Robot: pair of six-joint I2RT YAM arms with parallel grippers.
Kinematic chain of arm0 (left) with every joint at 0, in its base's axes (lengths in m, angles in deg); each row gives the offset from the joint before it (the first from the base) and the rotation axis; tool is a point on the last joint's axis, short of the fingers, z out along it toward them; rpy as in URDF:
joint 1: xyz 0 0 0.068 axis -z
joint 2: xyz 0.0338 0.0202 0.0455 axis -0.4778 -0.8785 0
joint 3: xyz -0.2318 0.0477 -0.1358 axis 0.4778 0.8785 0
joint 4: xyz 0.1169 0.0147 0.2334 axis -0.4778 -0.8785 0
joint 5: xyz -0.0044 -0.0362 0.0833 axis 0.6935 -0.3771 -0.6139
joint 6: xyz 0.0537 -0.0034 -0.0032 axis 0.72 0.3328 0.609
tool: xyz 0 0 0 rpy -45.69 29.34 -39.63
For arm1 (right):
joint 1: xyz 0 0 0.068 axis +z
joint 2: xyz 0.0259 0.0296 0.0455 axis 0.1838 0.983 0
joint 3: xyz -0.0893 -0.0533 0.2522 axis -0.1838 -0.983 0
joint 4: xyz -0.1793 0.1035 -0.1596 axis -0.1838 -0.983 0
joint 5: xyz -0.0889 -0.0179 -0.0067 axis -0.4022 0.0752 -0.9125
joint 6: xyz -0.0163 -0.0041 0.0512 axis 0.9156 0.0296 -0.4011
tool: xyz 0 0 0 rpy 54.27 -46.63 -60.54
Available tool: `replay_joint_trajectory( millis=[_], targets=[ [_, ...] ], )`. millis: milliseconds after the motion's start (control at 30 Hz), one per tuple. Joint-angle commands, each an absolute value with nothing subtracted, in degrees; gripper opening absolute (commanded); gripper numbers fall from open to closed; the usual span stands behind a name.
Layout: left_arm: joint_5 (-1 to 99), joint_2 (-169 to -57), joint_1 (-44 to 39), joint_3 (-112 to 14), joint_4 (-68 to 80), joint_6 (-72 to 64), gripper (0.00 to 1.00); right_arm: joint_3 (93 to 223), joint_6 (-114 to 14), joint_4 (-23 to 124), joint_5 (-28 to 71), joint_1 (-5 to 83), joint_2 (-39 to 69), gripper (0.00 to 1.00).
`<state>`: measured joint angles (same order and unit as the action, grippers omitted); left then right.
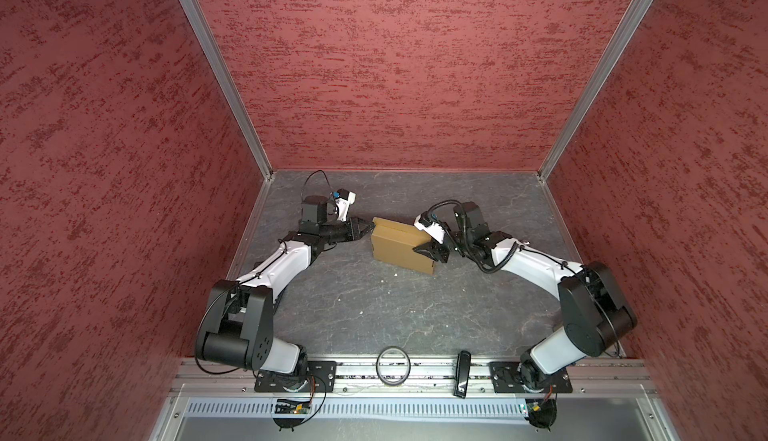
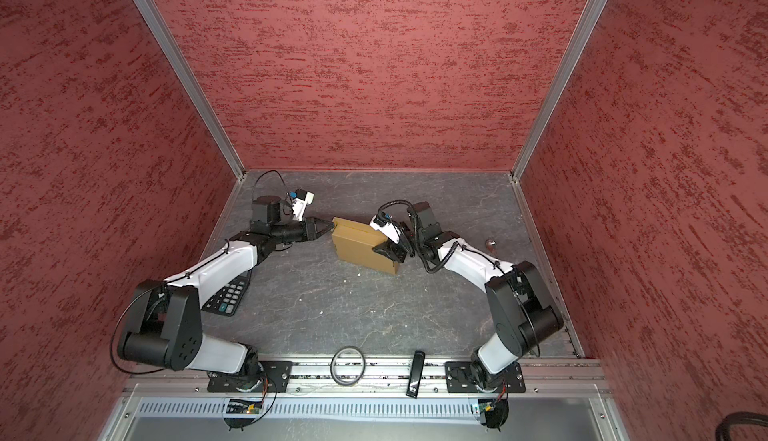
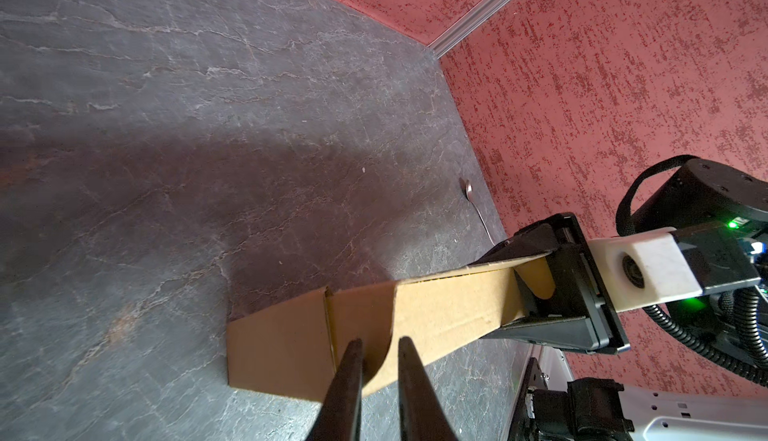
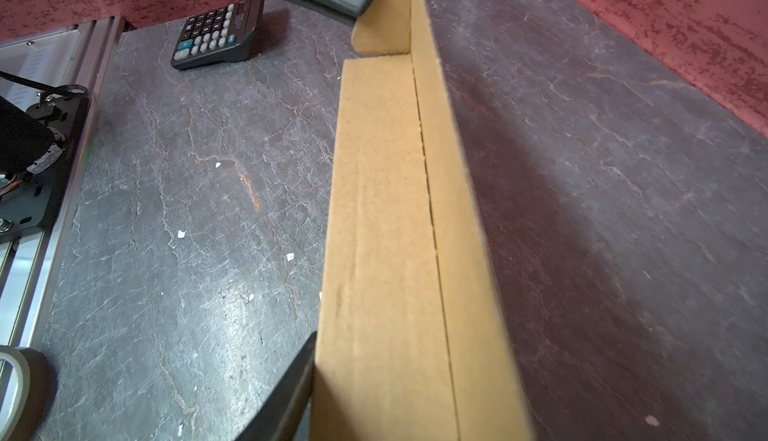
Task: Fold the paper box
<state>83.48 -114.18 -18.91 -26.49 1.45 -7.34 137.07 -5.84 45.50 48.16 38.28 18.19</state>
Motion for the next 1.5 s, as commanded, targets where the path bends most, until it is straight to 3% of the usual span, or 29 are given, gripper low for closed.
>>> replay_joint_trajectory(
  millis=[0,800,1000,1467],
  targets=[
    [82.64,-112.84,-18.52,-25.46,2.07,-7.21,0.16,138.98,-4.93,44.90,47.25,38.96,19.15,0.02],
    [70.25,-110.20,-14.66,-24.16,-1.34,-4.43,0.01,139.11,-5.22,44.90,47.50,38.99,19.37,0.02],
    [68.94,-109.80,-14.22,-24.48,-1.97,-4.05,0.10,139.17,-5.09,44.77,47.42,39.03,19.55,0.02],
    [67.64,-110.75,-13.56,-26.74,-1.87,-3.21,0.18,139.19,-4.91,44.77,47.43,39.07,19.91,0.01]
  ],
)
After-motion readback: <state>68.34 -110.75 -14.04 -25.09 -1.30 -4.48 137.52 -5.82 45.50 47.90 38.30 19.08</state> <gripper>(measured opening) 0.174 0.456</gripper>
